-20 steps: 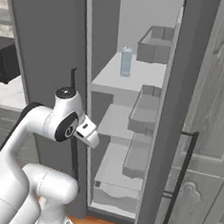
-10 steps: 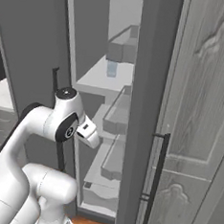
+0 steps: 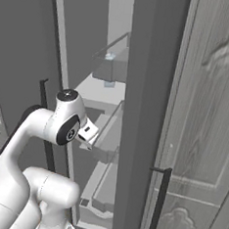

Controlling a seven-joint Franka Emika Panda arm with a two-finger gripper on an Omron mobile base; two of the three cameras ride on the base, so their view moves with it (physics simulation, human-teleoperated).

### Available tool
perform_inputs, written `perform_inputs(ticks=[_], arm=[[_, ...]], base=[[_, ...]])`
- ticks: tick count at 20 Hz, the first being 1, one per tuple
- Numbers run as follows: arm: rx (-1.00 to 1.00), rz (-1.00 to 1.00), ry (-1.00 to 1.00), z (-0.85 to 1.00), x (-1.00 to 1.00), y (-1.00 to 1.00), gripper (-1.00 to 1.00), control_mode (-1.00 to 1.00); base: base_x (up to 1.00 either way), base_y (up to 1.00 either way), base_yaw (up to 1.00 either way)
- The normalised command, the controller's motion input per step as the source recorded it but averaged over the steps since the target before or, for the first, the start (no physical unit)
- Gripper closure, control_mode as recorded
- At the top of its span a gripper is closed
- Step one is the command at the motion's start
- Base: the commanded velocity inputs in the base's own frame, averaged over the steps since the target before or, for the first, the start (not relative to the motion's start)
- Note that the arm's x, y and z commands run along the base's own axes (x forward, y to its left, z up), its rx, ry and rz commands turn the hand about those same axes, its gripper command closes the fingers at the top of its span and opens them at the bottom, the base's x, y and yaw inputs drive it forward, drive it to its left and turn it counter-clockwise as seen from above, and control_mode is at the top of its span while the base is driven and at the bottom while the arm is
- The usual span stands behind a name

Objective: Take a sugar cube from the saucer and place it inside the coffee. Then, grab milk from the fridge and place it next to the coffee on the counter to sweeten the coffee.

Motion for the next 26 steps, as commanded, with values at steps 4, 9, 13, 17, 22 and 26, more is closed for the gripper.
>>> perform_inputs(ticks=[4,9,13,17,22,26], arm=[[0.00,0.00,0.00,0.00,0.00,0.00,-1.00,1.00],[-0.12,0.06,-0.21,0.67,0.14,0.00,-1.00,-1.00],[-0.13,0.11,-0.26,1.00,0.07,0.00,-1.00,-1.00],[-0.04,0.12,-0.28,1.00,0.12,0.00,-1.00,-1.00],[0.00,0.17,-0.11,1.00,0.23,0.00,-1.00,-1.00],[0.00,0.08,0.00,0.80,0.38,-0.01,-1.00,-1.00]], base=[[0.15,-0.18,0.06],[0.02,-0.01,0.01],[0.00,0.00,0.00],[0.00,0.00,0.00],[0.00,0.00,0.00],[0.00,0.00,0.00]])
